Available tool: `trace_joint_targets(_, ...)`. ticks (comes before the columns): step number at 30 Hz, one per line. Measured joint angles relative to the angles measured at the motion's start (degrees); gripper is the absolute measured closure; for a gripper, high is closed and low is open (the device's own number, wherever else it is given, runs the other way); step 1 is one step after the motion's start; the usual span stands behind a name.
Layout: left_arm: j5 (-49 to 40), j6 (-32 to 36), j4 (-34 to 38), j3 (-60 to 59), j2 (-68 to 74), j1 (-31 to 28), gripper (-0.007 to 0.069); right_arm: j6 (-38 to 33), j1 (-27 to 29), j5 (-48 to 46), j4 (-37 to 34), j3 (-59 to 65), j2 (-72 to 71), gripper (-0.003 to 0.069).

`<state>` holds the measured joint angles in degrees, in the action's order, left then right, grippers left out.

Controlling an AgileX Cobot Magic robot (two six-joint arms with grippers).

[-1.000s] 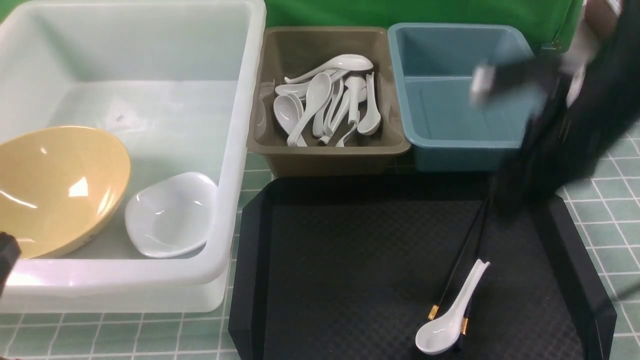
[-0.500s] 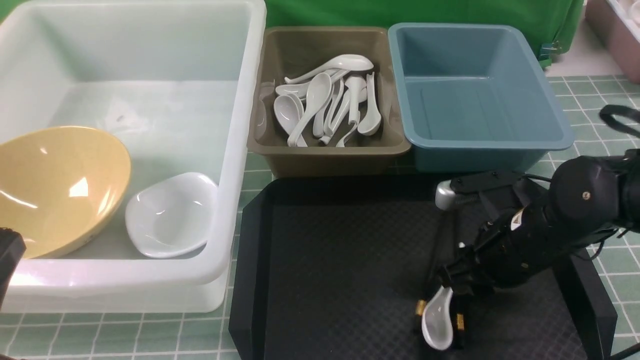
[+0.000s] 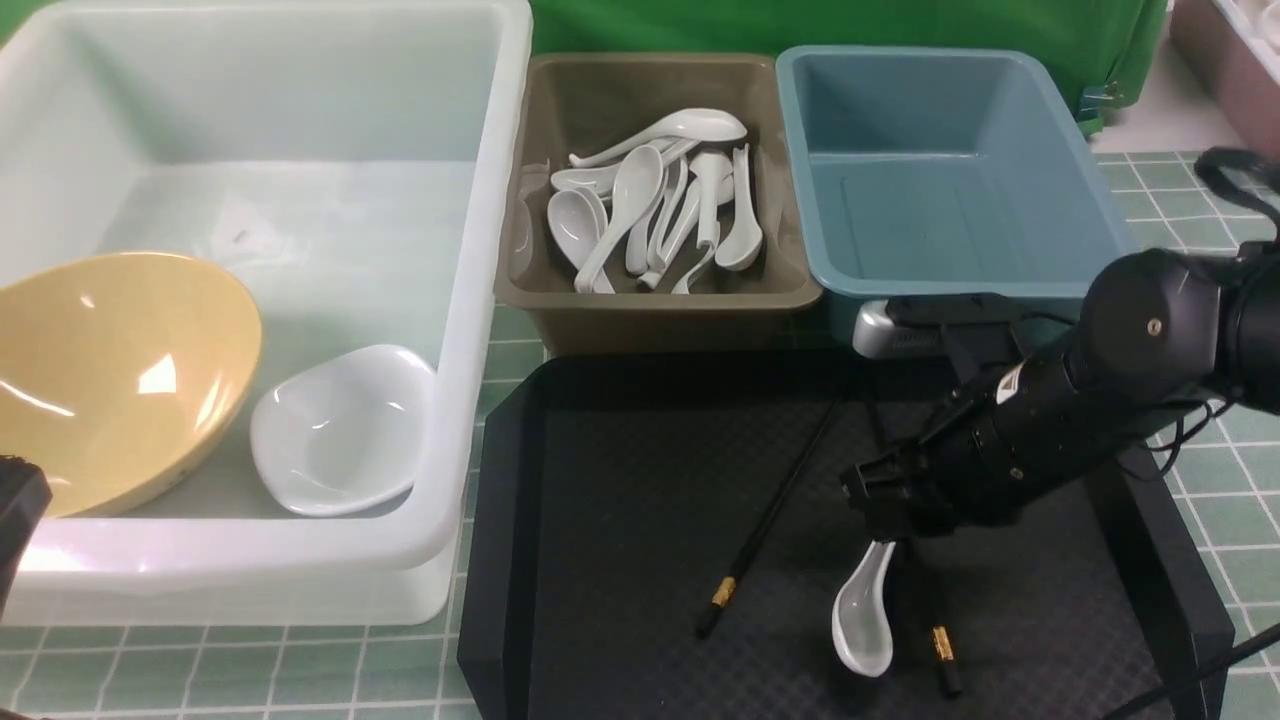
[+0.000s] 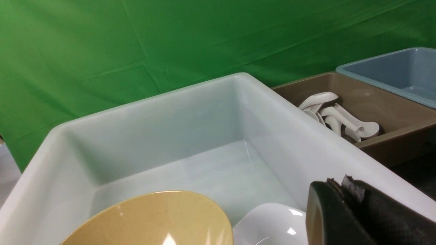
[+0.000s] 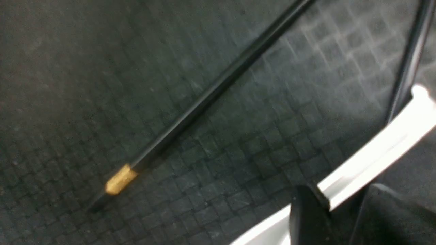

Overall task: On blue table put chopsticks spoon bowls plates into blue grey white boxes.
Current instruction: 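Reach down and grasp the white spoon resting in the bowl with the right gripper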

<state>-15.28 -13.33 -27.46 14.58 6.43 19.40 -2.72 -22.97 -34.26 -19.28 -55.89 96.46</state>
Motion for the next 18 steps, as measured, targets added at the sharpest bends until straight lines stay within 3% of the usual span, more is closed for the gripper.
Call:
trace_joint_targets(12, 0.00, -0.15, 0.00, 0.00, 0.00, 0.00, 0.0622, 0.49, -0.60, -2.89, -2.09, -0.61, 4.90, 0.0363)
trace_joint_targets(18, 0.00, -0.15, 0.00, 0.00, 0.00, 0.00, 0.0622, -0.52, -4.98, 0.17, -2.75, -1.60, 5.76, 0.0363)
